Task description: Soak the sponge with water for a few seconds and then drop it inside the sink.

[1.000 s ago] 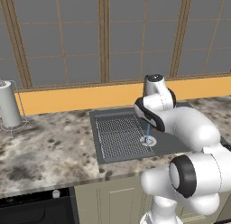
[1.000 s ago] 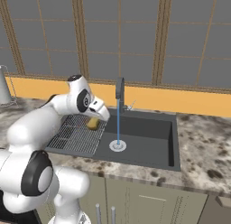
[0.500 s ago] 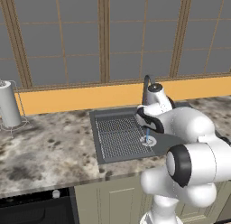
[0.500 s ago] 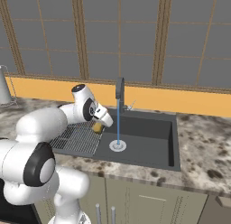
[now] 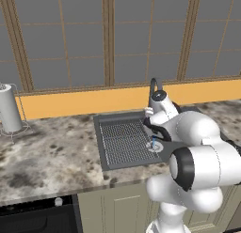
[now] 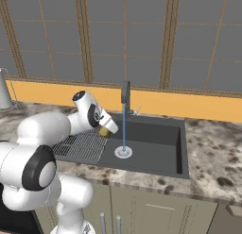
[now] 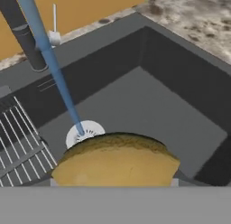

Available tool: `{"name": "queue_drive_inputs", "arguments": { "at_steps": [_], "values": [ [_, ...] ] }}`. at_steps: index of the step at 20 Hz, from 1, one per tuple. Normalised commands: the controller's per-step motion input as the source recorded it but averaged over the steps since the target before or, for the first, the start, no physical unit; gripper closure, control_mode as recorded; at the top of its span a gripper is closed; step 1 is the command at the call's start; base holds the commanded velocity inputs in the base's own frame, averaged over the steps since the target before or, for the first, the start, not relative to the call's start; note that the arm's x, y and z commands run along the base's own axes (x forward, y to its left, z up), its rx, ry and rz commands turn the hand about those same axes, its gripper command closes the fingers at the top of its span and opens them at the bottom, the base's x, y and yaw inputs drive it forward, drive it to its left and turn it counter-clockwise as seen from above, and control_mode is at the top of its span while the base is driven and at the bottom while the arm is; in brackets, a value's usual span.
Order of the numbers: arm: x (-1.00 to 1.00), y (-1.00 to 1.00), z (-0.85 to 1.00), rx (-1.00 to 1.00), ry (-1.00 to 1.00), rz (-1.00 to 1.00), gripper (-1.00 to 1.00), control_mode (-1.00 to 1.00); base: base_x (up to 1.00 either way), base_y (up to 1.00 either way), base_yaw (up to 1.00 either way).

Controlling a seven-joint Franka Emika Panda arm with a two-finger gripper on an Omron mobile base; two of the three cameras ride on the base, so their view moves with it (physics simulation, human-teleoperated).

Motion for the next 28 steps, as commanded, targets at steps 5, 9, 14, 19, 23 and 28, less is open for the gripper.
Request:
{"name": "queue_drive_inputs", "arguments": {
  "at_steps": [5,9,14,19,23,28],
  "values": [
    [0.04,0.00,-0.03,-0.11,-0.24,-0.09,1.00,-1.00,0.00,0.00,0.00],
    [0.05,0.00,0.00,-0.12,-0.18,-0.08,1.00,-1.00,0.00,0.00,0.00],
    [0.00,-0.01,0.00,-0.06,-0.16,-0.09,1.00,-1.00,0.00,0.00,0.00],
    [0.03,-0.05,0.00,-0.01,-0.04,-0.11,1.00,-1.00,0.00,0.00,0.00],
    [0.11,-0.02,0.09,0.00,0.02,-0.08,1.00,-1.00,0.00,0.00,0.00],
    [0.08,-0.06,0.30,0.00,0.03,-0.04,1.00,-1.00,0.00,0.00,0.00]
  ]
}}
